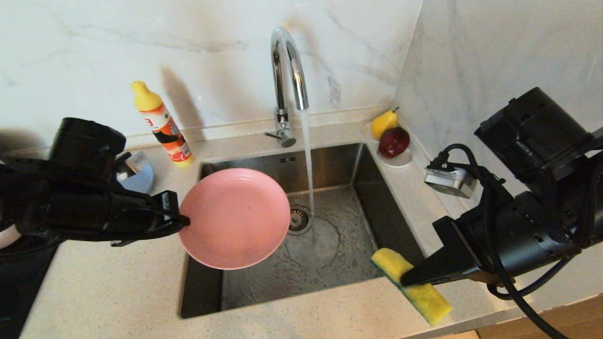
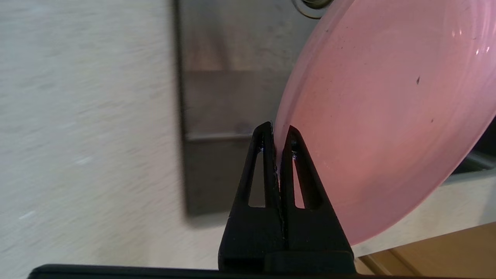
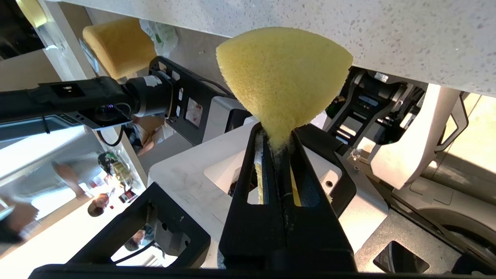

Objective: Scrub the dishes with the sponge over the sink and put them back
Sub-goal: Wash the plate

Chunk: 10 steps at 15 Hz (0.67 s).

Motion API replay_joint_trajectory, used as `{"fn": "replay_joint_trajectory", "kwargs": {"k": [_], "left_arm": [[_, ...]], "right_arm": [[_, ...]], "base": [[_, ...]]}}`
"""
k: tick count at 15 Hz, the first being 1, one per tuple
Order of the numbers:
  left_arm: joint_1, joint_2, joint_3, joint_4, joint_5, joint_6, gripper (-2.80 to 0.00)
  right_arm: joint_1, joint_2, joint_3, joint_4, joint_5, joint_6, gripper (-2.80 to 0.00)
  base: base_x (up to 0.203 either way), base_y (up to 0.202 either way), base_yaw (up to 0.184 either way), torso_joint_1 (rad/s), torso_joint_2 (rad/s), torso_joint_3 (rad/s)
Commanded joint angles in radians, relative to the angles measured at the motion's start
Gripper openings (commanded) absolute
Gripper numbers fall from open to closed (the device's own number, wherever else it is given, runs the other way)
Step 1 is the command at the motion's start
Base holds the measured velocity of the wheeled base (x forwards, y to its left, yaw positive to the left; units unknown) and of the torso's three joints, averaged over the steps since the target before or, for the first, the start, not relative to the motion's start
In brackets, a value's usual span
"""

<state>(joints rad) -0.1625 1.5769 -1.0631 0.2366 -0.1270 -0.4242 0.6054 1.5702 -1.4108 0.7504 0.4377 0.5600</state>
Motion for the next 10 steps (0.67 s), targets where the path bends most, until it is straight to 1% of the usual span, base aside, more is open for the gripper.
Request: {"fn": "replay_joint_trajectory", "kwargs": {"k": [1, 3, 5, 7, 10], "left_arm": [[-0.047, 0.098, -0.048, -0.004, 0.007, -0.03, -2.8], [-0.07, 0.158, -0.083, -0.023, 0.054, -0.044, -2.8], [-0.09, 0.209, -0.108, -0.085, 0.09, -0.063, -2.8], [-0.109, 0.258, -0.133, -0.132, 0.095, -0.071, -2.8], [-0.138, 0.32, -0.205, -0.144, 0.096, -0.096, -2.8]], "right_arm": [[-0.003, -0.008, 0.009, 0.004, 0.003, 0.004, -2.8], [-0.003, -0.002, 0.009, 0.004, 0.003, 0.003, -2.8], [-0.003, 0.002, 0.002, 0.004, 0.004, 0.003, -2.8], [-0.003, -0.002, 0.0, 0.003, 0.004, 0.003, -2.8], [-0.003, -0.012, 0.004, 0.003, 0.003, 0.001, -2.8]], "base": [[0.0, 0.0, 0.0, 0.0, 0.0, 0.0], [0.0, 0.0, 0.0, 0.0, 0.0, 0.0], [0.0, 0.0, 0.0, 0.0, 0.0, 0.0], [0.0, 0.0, 0.0, 0.0, 0.0, 0.0], [0.0, 0.0, 0.0, 0.0, 0.0, 0.0]]}}
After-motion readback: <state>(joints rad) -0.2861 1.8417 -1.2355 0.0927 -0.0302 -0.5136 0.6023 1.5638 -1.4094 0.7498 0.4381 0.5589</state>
